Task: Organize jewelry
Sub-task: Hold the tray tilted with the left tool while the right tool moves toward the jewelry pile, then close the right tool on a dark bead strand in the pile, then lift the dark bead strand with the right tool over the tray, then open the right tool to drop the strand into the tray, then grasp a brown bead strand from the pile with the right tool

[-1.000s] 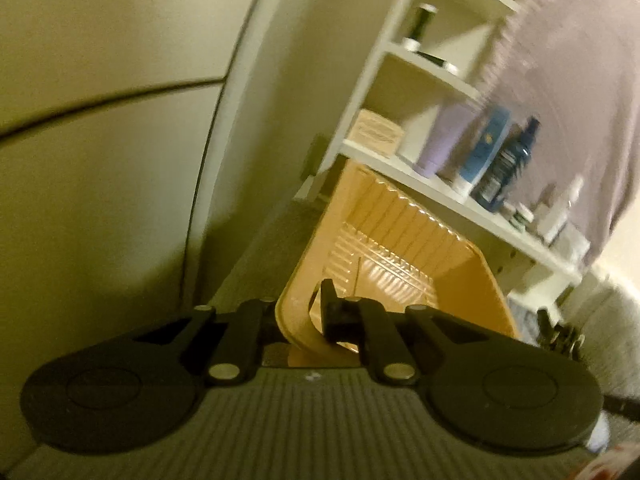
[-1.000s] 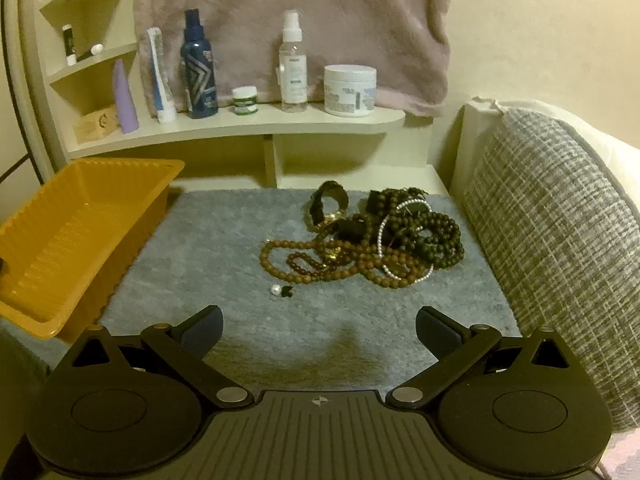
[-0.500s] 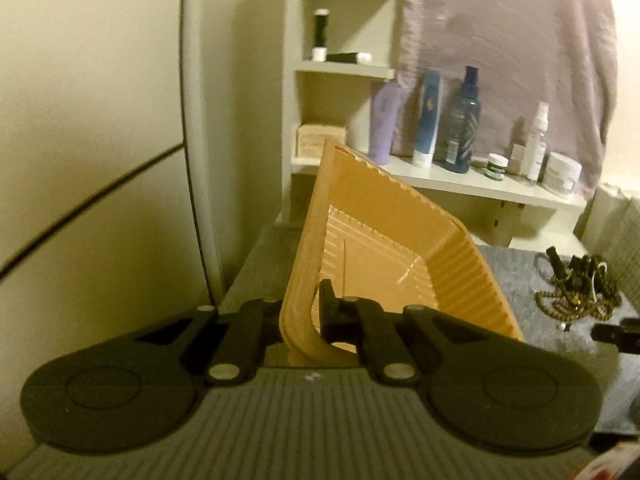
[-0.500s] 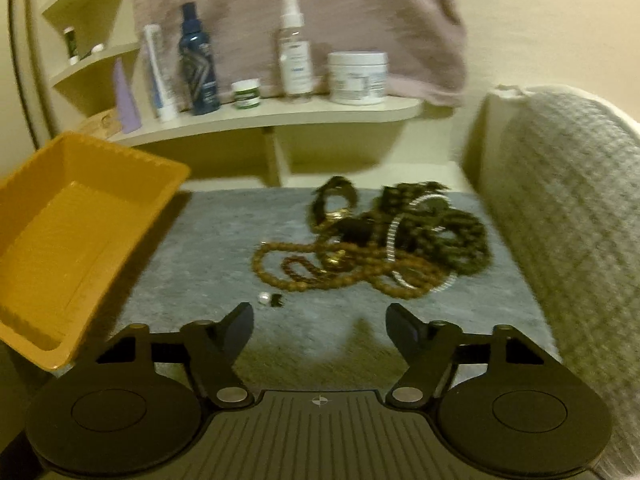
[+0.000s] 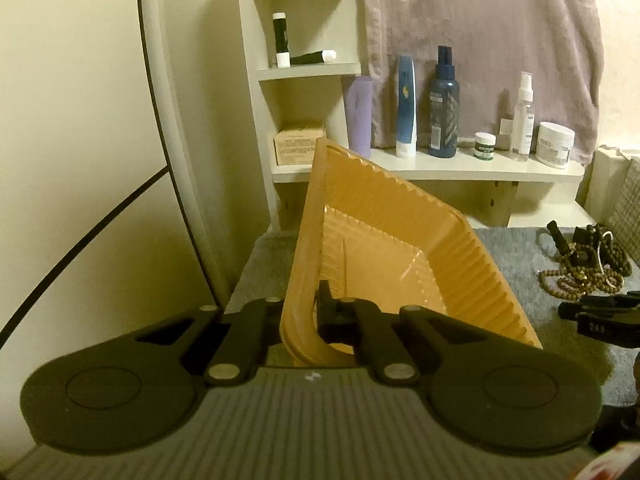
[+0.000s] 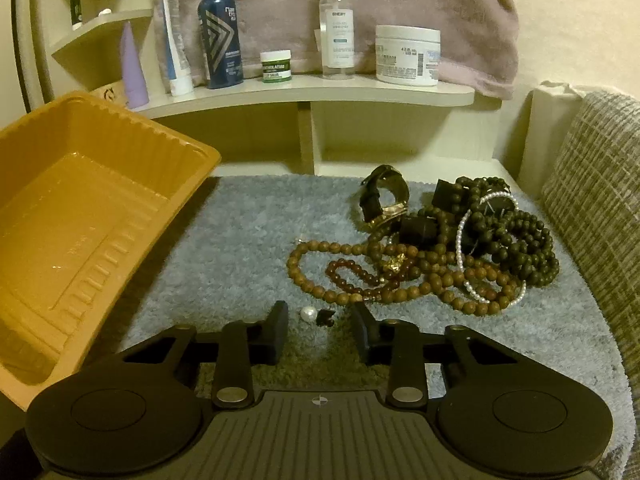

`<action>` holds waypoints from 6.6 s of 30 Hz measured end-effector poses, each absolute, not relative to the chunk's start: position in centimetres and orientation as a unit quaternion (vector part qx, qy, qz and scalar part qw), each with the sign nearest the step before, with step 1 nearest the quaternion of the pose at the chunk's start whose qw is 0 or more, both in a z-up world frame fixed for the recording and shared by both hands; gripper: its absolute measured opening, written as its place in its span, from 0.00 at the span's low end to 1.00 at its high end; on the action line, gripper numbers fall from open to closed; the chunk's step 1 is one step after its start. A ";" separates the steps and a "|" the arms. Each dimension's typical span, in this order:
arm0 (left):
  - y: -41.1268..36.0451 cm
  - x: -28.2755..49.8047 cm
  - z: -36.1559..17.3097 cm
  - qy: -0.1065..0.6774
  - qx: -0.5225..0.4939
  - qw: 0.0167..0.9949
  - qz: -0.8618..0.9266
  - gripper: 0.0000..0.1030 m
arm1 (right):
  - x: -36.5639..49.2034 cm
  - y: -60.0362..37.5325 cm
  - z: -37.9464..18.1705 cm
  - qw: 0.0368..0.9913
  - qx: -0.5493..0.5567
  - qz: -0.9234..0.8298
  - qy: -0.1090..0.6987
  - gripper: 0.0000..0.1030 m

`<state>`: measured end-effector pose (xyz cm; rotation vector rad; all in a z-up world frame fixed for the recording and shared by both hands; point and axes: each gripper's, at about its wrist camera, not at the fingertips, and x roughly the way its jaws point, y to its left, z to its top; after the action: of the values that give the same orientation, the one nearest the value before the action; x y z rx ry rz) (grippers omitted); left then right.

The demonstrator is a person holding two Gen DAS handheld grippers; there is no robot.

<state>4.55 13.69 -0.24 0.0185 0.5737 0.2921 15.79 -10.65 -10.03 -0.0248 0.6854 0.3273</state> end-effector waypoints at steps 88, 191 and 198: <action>14.2 5.4 -0.6 0.282 0.043 0.951 0.122 0.04 | 14.4 -17.5 -3.3 0.954 -0.096 0.144 0.245 0.06; 14.8 5.6 -0.8 0.280 0.033 0.953 0.108 0.04 | 13.2 -18.1 -3.8 0.933 0.007 0.196 0.301 0.39; 14.7 5.8 -0.6 0.281 0.037 0.953 0.107 0.04 | 12.4 -16.3 -6.8 0.923 -0.033 0.220 0.315 0.39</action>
<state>5.79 14.72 -0.65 0.0749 0.5720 0.2171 12.37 -16.32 -6.83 -0.0684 0.6467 0.4518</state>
